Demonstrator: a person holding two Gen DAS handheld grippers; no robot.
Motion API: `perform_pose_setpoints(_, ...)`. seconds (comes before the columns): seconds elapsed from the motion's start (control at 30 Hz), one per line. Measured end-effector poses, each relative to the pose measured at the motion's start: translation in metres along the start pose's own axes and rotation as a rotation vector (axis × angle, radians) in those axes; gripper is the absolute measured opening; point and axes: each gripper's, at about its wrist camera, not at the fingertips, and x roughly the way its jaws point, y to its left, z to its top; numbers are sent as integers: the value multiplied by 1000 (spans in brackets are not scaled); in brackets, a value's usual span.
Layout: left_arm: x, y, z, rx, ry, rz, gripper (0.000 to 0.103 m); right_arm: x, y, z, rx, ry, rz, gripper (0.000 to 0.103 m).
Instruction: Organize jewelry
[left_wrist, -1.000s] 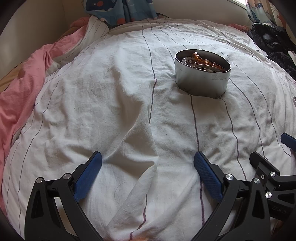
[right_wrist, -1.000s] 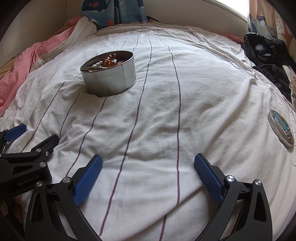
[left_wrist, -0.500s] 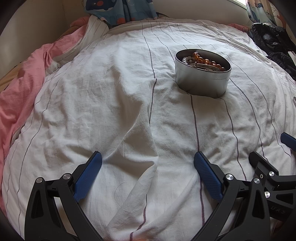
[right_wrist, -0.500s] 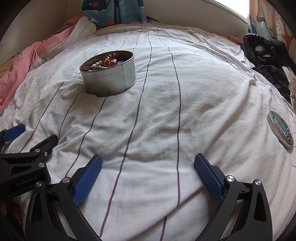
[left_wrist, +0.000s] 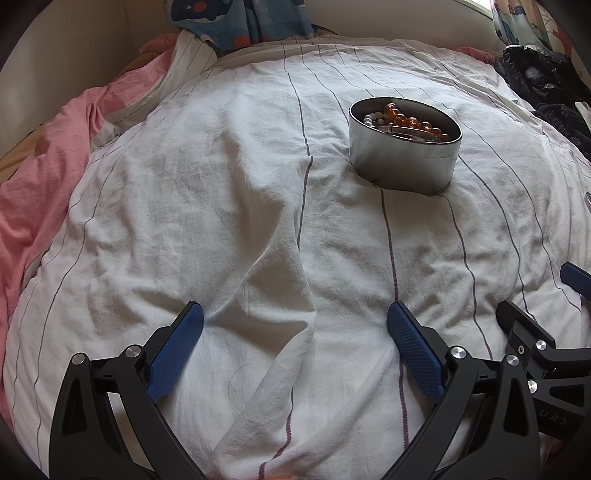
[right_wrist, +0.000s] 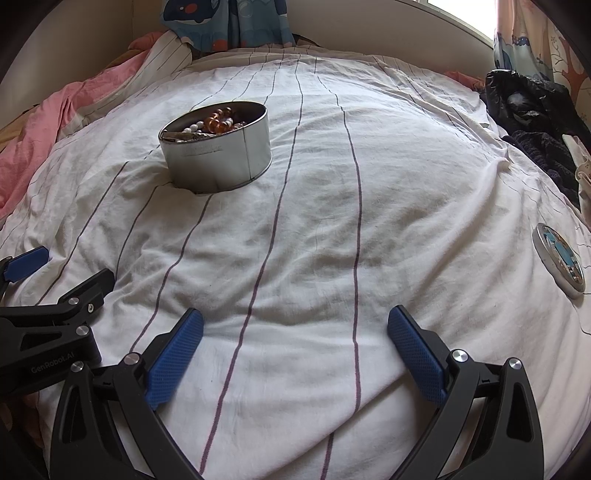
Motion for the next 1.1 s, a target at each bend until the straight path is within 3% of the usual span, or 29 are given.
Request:
perform_pose_setpoints(0.47, -12, 2, -12, 0, -12, 24, 96, -1, -1, 0, 0, 0, -2, 95)
perform_pose_setpoints(1.1, -17, 9, -18, -19, -41, -12, 96, 3, -11, 2, 1, 6, -7, 96)
